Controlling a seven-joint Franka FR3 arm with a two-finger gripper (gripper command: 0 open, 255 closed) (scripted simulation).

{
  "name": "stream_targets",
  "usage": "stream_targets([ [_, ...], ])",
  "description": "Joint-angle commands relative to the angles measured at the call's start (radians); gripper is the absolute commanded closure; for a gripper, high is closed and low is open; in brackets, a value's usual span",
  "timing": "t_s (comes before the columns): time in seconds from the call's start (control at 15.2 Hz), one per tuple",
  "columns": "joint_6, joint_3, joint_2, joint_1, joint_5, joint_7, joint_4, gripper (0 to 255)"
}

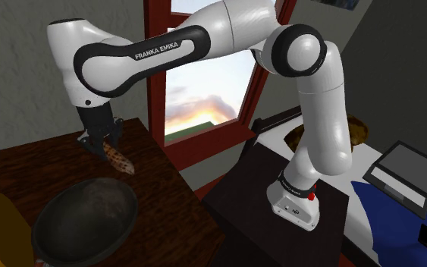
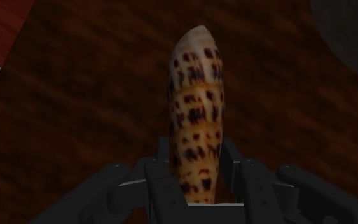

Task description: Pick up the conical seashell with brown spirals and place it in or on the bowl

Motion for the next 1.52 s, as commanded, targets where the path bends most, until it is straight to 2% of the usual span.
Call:
stream_targets([
  [0.0, -0.023, 0.002, -0.005, 0.0, 0.002, -0.001, 0.018, 255],
  [0.79, -0.166, 0.011, -0.037, 0.006, 0.015, 0.002, 0.133, 255],
  [1.45, -0.302, 0.015, -0.035, 0.023, 0.016, 0.009, 0.274, 255],
])
